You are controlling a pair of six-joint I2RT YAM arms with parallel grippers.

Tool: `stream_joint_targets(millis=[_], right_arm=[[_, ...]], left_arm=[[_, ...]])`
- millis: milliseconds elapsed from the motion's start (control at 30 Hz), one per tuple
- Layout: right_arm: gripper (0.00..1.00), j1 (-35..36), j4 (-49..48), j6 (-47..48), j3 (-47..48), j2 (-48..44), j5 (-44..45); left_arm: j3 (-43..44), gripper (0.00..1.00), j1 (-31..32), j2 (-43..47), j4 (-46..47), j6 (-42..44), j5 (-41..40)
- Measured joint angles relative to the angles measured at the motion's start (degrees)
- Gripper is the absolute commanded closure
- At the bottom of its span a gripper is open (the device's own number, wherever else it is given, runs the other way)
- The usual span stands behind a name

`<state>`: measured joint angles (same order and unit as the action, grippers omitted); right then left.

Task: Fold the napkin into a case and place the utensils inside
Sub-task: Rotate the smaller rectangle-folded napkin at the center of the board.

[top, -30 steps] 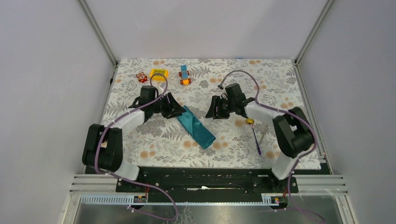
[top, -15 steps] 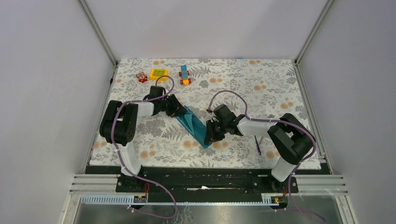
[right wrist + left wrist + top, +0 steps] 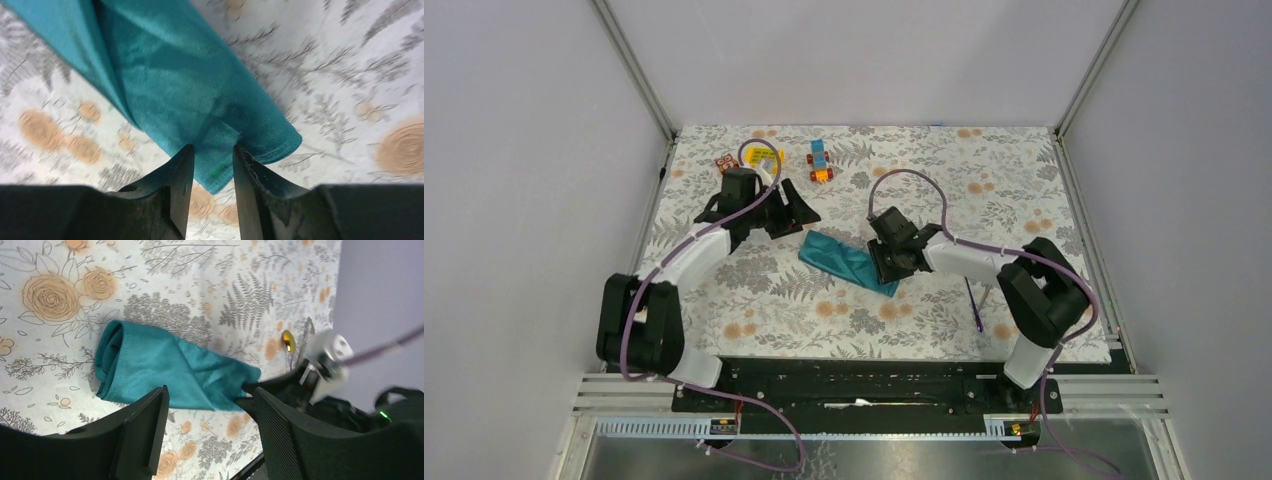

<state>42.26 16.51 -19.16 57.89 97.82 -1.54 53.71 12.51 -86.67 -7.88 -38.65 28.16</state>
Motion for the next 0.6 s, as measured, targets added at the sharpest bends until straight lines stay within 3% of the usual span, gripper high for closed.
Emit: stream_joint_targets(millis=[167,333,467,600], right_arm=[[0.43,-0.09,4.46,2.56,7.85,6.23,11.61],[0.37,-1.73,8.26,6.75,21.84,15.69,21.70],[0.30,-4.68,11.39,7.91,32.41,21.33,23.93],[0.21,-6.99,11.45,3.80,28.72,16.41,19.10]], left_arm=[[0.59,0.26,-0.04,6.36,-3.10,2.27,1.09],[0.55,0.31,-0.04,4.79,-4.37,3.08,3.37],[-0.98,0.31,0.35,2.05,-2.73,2.56,5.11],[-2.10,0.30,1.99,0.11,-2.69,2.32,5.18]])
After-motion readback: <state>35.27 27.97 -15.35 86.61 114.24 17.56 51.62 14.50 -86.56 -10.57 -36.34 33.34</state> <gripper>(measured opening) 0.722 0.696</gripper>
